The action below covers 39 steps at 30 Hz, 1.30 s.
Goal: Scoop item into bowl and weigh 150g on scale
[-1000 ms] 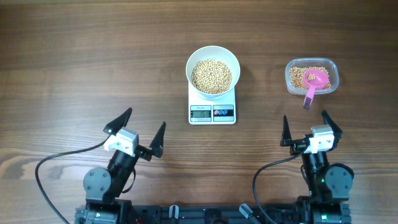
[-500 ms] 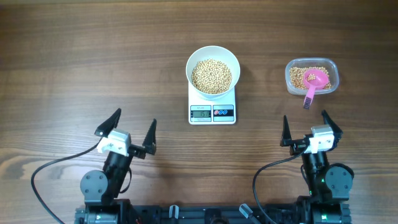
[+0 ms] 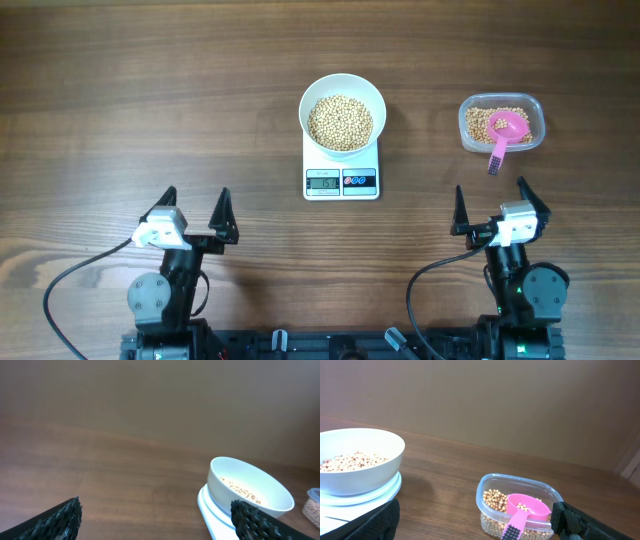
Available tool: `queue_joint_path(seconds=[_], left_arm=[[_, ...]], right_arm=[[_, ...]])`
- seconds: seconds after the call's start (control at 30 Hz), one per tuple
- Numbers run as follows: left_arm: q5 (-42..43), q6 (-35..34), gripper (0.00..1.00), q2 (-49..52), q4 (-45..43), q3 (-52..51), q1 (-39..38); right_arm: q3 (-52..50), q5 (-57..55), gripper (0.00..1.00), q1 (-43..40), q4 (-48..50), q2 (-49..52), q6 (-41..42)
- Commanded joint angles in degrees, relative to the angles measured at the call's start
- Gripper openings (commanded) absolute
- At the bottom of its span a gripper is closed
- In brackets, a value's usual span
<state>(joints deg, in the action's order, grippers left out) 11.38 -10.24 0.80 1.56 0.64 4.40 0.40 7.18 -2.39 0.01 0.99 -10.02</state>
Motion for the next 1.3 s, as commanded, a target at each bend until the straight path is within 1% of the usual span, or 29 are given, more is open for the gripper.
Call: queue_joint_path(seconds=[0.0, 0.1, 0.2, 0.37, 0.47, 0.63, 0.73, 0.8, 0.9, 1.07, 1.27], left_arm=[[-2.1, -1.8, 1.0, -0.6, 2.2, -0.3, 0.3], [-2.3, -1.7, 1.0, -0.6, 2.1, -0.3, 0.4], [-2.0, 0.9, 1.0, -0.6, 2.1, -0.3, 0.4], [-1.8, 1.9, 1.0, -0.6, 2.1, -0.3, 0.3], [-0.9, 8.0, 1.0, -0.6, 2.1, -0.3, -1.1], [-1.0, 12.1, 1.0, -0.6, 2.1, -0.3, -1.8], [-0.5, 16.1, 1.0, -0.6, 2.1, -0.3, -1.9], [-0.8, 17.2, 1.0, -0.6, 2.1, -0.3, -1.9], [-2.4, 16.8, 1.0, -0.6, 2.3, -0.3, -1.9], [-7.6, 11.2, 1.0, -0.6, 2.8, -0.3, -1.9], [-9.4, 10.9, 1.0, -0.6, 3.0, -0.3, -1.9]], right_arm=[[-0.1, -0.8, 0.99, 0.3, 0.3, -0.7, -0.3], [-0.1, -0.8, 1.0, 0.3, 0.3, -0.7, -0.3], [-0.1, -0.8, 1.0, 0.3, 0.3, -0.7, -0.3], [-0.1, -0.8, 1.0, 0.3, 0.3, -0.7, -0.3], [-0.1, -0.8, 1.0, 0.3, 0.3, -0.7, -0.4], [-0.1, -0.8, 1.0, 0.3, 0.3, -0.7, -0.3], [-0.1, -0.8, 1.0, 0.3, 0.3, -0.7, -0.3], [-0.1, -0.8, 1.0, 0.3, 0.3, -0.7, -0.3], [-0.1, -0.8, 1.0, 0.3, 0.3, -0.7, -0.3], [-0.1, -0.8, 1.0, 0.3, 0.3, -0.7, -0.3], [-0.1, -0.8, 1.0, 0.3, 0.3, -0.7, -0.3]])
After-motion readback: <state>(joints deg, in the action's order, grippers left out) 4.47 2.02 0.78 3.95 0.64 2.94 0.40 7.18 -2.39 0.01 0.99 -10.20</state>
